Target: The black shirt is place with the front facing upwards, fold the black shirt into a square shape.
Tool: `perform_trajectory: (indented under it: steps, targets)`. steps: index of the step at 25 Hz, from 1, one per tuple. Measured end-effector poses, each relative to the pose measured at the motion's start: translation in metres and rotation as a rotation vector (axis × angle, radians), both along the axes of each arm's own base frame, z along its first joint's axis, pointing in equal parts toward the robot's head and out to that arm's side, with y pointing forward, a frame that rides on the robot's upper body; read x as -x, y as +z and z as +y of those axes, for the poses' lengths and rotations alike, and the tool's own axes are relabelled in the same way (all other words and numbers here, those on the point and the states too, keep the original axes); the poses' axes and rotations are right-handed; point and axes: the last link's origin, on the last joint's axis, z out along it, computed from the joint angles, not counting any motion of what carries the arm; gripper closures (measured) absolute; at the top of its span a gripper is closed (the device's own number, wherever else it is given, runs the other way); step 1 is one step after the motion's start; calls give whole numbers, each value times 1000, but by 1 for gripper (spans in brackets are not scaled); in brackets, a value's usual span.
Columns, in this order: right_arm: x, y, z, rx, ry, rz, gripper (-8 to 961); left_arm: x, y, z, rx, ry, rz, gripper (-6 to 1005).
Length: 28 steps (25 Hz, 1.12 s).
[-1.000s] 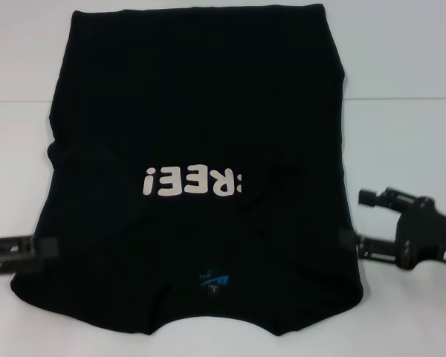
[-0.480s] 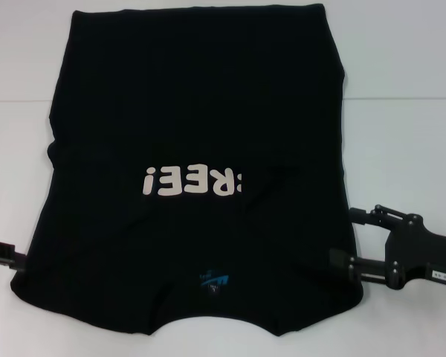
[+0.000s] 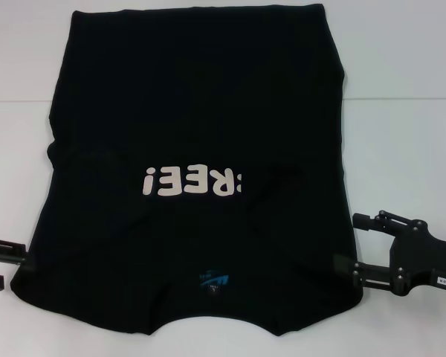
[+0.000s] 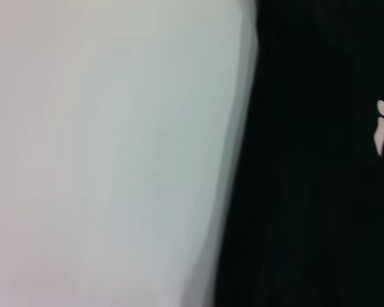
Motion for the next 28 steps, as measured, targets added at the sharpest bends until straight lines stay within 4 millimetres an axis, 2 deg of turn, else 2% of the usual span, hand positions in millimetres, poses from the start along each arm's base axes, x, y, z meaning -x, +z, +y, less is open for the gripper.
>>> perform_trajectory:
  steps: [12, 20, 28]
  targets:
    - [0, 0, 0, 2, 0, 2, 88, 15, -11, -1, -11, 33, 7, 264]
    - [0, 0, 0, 3, 1, 2, 89, 16, -14, -1, -14, 38, -13, 264]
    - [1, 0, 0, 3, 1, 3, 90, 9, -21, 3, -17, 14, -70, 264]
